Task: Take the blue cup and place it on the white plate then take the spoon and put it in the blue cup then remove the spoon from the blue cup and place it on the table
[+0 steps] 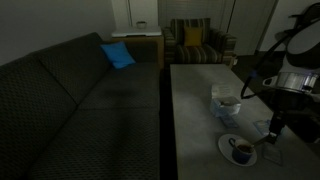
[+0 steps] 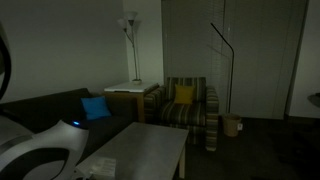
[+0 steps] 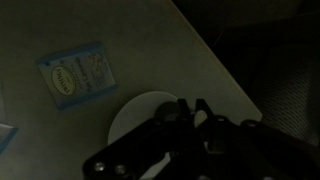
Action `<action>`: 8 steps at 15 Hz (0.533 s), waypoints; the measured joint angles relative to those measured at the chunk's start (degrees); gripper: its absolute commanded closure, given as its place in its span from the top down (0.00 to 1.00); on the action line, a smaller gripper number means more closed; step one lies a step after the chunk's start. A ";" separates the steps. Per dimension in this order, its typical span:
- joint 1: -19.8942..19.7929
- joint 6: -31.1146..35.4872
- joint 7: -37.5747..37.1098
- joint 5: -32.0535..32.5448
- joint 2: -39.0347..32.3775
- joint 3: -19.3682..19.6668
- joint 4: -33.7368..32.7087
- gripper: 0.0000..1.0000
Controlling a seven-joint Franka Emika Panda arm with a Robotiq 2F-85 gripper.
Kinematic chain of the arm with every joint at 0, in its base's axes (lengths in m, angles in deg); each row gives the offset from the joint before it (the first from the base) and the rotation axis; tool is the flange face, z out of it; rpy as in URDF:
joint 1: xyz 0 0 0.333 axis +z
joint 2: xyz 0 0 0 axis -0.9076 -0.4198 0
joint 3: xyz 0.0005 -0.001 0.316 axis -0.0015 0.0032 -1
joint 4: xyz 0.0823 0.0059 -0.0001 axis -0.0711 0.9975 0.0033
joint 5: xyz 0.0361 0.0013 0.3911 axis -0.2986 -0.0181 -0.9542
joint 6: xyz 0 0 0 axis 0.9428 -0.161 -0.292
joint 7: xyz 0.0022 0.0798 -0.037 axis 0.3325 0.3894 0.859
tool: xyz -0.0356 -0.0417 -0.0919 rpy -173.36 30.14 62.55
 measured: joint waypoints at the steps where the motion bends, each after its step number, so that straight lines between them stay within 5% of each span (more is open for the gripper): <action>1: 0.18 0.05 -0.57 0.00 0.08 0.04 0.01 0.03; 8: 3.43 0.14 -6.10 0.06 3.28 1.33 1.59 0.03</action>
